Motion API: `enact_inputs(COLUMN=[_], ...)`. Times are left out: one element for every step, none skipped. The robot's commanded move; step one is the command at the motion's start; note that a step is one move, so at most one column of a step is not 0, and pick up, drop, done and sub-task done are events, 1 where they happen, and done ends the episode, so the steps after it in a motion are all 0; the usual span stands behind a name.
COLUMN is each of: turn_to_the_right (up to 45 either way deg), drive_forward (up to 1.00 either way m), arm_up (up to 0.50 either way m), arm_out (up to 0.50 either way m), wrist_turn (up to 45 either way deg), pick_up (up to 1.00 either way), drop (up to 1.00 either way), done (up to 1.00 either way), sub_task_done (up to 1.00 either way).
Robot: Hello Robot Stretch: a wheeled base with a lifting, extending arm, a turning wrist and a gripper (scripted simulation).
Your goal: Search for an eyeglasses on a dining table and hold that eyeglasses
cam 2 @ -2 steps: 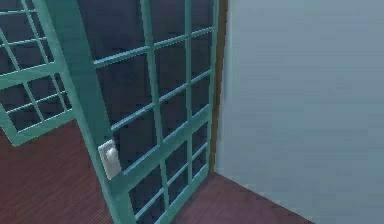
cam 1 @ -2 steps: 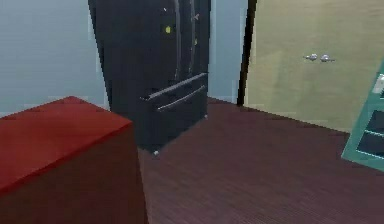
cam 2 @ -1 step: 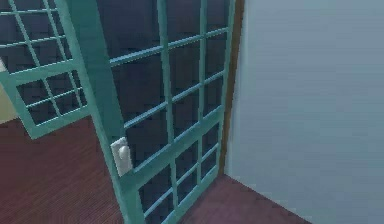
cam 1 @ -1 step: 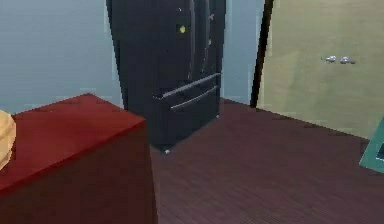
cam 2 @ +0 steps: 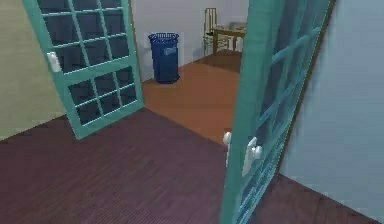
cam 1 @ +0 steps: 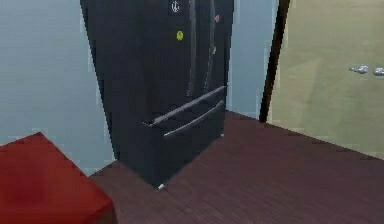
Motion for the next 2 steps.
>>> enact_inputs(turn_to_the_right=[45.0, 21.0], drive_forward=[0.00, 0.00], arm_up=[0.00, 0.00], arm_out=[0.00, 0.00], wrist_turn=[0.0, 0.0], pick_up=[0.00, 0.00], drop=[0.00, 0.00], done=[0.00, 0.00], sub_task_done=[0.00, 0.00])
